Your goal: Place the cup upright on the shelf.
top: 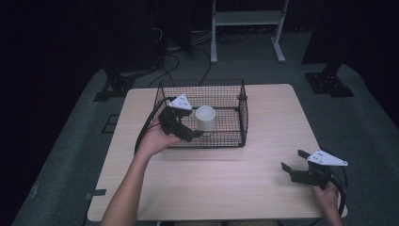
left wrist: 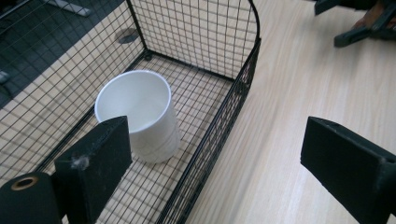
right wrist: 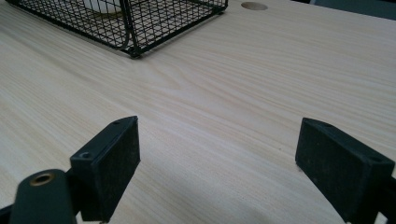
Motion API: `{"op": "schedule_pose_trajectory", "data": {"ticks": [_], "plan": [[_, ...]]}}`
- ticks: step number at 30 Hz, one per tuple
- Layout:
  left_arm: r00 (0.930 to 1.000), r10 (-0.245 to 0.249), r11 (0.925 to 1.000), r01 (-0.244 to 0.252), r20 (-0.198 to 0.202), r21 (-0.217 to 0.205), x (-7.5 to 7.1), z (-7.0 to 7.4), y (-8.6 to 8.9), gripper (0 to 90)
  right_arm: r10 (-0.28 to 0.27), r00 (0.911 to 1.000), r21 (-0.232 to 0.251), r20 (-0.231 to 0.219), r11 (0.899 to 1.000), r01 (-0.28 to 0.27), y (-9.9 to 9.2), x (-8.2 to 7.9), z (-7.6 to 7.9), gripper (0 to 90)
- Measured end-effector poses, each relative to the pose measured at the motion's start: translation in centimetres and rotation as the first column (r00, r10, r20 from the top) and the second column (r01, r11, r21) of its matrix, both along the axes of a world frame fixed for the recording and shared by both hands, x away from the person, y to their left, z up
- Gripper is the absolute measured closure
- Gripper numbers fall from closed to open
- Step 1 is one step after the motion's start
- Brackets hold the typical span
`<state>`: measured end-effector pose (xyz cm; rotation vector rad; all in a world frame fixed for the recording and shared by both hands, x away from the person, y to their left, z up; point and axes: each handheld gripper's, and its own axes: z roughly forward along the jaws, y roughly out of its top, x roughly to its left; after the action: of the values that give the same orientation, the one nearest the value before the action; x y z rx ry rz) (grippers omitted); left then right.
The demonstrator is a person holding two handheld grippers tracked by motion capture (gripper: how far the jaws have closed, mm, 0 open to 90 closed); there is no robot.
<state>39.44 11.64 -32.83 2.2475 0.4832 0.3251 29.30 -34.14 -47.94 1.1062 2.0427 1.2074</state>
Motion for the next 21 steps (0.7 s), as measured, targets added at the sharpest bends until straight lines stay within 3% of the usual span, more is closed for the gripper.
{"op": "schedule_pose_trajectory", "data": {"ticks": [3, 4, 13, 21], "plan": [[1.0000, -0.004, 1.0000, 0.004, -0.006, -0.004, -0.4, -0.2, 0.2, 7.9, -0.001, 1.0000, 0.001, -0.001, 1.000, 0.001, 0.0, 0.0, 0.0, 13.1], [1.0000, 0.004, 0.9999, -0.004, 0.001, 0.013, -0.7, -0.3, 0.3, 7.9, -0.001, 1.0000, 0.001, -0.001, 1.000, 0.001, 0.0, 0.0, 0.0, 13.1], [0.9999, -0.003, 1.0000, 0.003, -0.010, 0.003, -1.7, -0.9, 0.9, 7.9, -0.004, 1.0000, 0.001, -0.002, 1.000, 0.004, 0.0, 0.0, 0.0, 13.1], [0.9999, -0.012, 0.9999, 0.012, 0.003, -0.003, -3.3, -1.9, 1.0, 8.0, -0.004, 1.0000, -0.003, -0.004, 1.000, 0.004, 0.0, 0.0, 0.0, 13.1]]}}
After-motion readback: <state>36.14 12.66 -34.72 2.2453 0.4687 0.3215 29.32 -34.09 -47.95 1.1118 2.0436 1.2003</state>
